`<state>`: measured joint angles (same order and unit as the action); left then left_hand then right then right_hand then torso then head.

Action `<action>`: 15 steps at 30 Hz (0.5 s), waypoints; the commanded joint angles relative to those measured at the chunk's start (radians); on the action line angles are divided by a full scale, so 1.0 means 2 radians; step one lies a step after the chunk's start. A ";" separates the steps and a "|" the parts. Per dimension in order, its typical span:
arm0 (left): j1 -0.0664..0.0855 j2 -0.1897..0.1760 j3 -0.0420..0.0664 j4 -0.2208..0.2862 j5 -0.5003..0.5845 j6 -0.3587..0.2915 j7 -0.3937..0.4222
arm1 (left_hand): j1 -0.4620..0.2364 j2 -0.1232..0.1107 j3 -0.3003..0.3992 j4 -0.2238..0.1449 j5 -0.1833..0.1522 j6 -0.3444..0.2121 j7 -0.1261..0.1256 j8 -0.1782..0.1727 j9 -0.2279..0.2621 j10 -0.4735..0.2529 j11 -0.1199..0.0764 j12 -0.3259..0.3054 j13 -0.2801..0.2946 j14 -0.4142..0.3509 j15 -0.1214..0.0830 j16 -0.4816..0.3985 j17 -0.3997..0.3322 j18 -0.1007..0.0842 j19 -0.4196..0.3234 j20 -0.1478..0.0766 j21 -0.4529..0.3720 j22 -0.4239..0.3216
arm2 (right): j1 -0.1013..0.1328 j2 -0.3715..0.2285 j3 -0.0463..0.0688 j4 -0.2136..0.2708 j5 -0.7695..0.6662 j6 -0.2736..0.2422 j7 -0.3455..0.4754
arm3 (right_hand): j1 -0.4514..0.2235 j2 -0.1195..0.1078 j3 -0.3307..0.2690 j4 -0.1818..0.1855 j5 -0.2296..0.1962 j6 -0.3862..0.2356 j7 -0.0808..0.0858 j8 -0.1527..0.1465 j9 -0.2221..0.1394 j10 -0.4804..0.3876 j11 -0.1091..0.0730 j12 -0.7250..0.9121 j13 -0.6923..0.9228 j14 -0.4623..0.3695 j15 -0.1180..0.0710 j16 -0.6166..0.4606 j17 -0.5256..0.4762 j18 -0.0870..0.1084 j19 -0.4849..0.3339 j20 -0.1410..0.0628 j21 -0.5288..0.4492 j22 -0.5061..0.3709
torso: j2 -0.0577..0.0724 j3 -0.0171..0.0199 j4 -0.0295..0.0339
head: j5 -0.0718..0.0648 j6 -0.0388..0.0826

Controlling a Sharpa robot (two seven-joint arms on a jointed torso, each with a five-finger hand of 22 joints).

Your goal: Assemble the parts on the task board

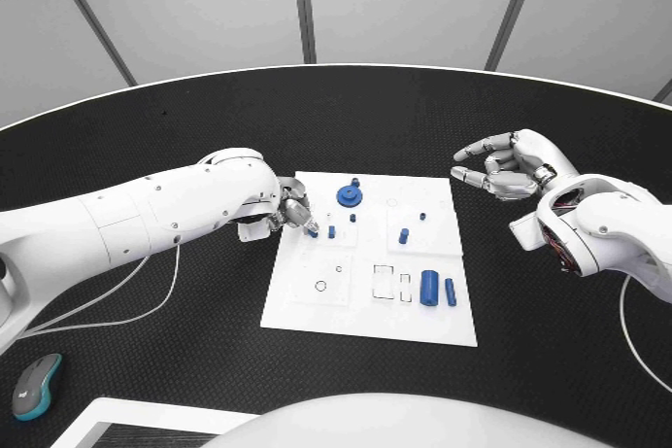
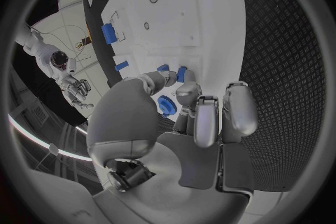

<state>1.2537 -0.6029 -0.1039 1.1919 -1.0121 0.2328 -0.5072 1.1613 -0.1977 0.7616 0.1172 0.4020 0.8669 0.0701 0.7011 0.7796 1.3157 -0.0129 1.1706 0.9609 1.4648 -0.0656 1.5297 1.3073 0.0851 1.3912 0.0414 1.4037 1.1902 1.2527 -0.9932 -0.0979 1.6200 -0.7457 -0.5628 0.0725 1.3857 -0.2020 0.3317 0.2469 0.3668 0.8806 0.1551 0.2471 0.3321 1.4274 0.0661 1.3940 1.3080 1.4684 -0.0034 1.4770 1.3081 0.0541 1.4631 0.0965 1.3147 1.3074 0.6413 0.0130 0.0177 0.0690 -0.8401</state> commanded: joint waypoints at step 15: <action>0.000 0.010 0.000 -0.010 0.000 0.014 -0.009 | 0.002 0.003 0.069 -0.071 0.003 0.004 -0.002 0.002 -0.002 0.003 0.000 0.003 0.000 0.042 -0.003 0.002 0.087 -0.003 0.001 -0.003 0.001 -0.001 | 0.000 -0.001 0.000 0.002 0.000 -0.001 0.000 | -0.002 -0.004 0.004 0.000 0.002 -0.002 0.001 0.003 -0.001 0.003 0.001 0.003 0.046 0.028 -0.004 -0.002 0.030 0.004 0.002 -0.003 -0.001 0.027 | 0.000 0.0002 -0.0004 | -0.002 -0.002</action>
<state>1.2538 -0.5837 -0.1038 1.1729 -1.0121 0.2603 -0.5256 1.1624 -0.1966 0.7617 0.1172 0.4002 0.8714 0.0666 0.7022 0.7776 1.3171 -0.0108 1.1706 0.9608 1.4648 -0.0656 1.5297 1.3073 0.0851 1.3912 0.0414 1.4036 1.1900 1.2527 -0.9957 -0.0978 1.6237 -0.7457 -0.5639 0.0719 1.3857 -0.2020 0.3317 0.2469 0.3668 0.8806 0.1551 0.2471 0.3321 1.4274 0.0661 1.3940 1.3078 1.4684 -0.0034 1.4770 1.3079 0.0541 1.4631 0.0965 1.3147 1.3074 0.6415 0.0137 0.0172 0.0658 -0.8442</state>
